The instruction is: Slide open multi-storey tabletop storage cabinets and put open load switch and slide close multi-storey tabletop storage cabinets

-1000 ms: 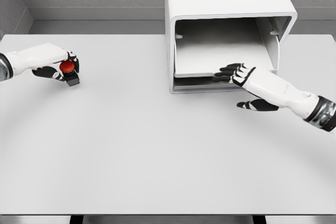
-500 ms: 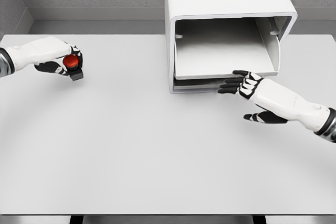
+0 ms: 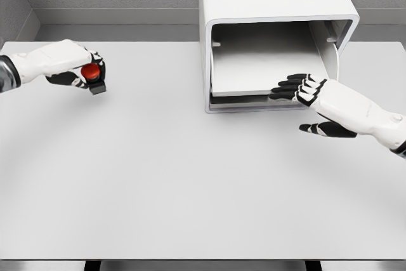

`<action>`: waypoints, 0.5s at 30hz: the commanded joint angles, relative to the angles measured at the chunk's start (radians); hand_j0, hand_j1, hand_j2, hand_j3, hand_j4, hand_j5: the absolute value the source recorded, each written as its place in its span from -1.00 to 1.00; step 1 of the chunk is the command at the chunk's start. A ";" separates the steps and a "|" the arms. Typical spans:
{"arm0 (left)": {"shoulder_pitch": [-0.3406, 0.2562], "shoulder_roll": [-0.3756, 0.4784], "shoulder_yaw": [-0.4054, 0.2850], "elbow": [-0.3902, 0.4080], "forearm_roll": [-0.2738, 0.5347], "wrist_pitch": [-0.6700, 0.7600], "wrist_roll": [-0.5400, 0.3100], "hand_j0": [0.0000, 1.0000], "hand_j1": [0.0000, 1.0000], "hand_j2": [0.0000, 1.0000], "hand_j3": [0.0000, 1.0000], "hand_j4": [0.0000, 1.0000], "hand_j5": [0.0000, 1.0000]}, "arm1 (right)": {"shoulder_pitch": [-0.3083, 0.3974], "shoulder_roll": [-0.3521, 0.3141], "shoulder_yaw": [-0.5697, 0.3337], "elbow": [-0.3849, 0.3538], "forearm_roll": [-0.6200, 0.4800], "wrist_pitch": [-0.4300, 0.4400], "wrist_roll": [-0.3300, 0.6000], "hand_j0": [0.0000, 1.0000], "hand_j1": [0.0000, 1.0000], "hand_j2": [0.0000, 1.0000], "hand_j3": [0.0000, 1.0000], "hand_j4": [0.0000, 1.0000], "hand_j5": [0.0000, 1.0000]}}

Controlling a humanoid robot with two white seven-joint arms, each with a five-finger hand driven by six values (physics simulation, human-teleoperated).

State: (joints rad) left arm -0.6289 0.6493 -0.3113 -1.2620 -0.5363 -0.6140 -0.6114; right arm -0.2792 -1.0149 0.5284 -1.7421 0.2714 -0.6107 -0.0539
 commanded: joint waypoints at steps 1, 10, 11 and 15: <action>0.002 0.000 0.008 -0.022 0.006 0.003 0.001 -0.17 -0.17 -0.17 -0.17 -0.17 -0.17 | 0.000 0.007 -0.002 0.007 -0.011 0.000 0.000 0.78 0.78 0.78 0.78 0.78 0.78; 0.002 -0.004 0.006 -0.057 0.006 0.003 0.001 -0.17 -0.17 -0.17 -0.17 -0.17 -0.17 | 0.017 -0.016 -0.122 0.003 -0.050 0.000 -0.009 0.49 0.49 0.49 0.49 0.49 0.49; 0.002 -0.005 0.006 -0.059 0.007 0.003 0.001 -0.17 -0.17 -0.17 -0.17 -0.17 -0.17 | 0.018 -0.016 -0.125 0.004 -0.061 0.000 -0.007 0.49 0.49 0.49 0.49 0.49 0.49; 0.003 -0.007 0.006 -0.079 0.007 0.003 0.001 -0.17 -0.17 -0.17 -0.17 -0.17 -0.17 | 0.020 -0.016 -0.125 0.016 -0.063 0.000 -0.006 0.53 0.53 0.53 0.53 0.53 0.53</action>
State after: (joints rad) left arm -0.6259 0.6432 -0.3059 -1.3328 -0.5354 -0.6139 -0.6114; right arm -0.2592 -1.0286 0.4099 -1.7312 0.2185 -0.6108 -0.0592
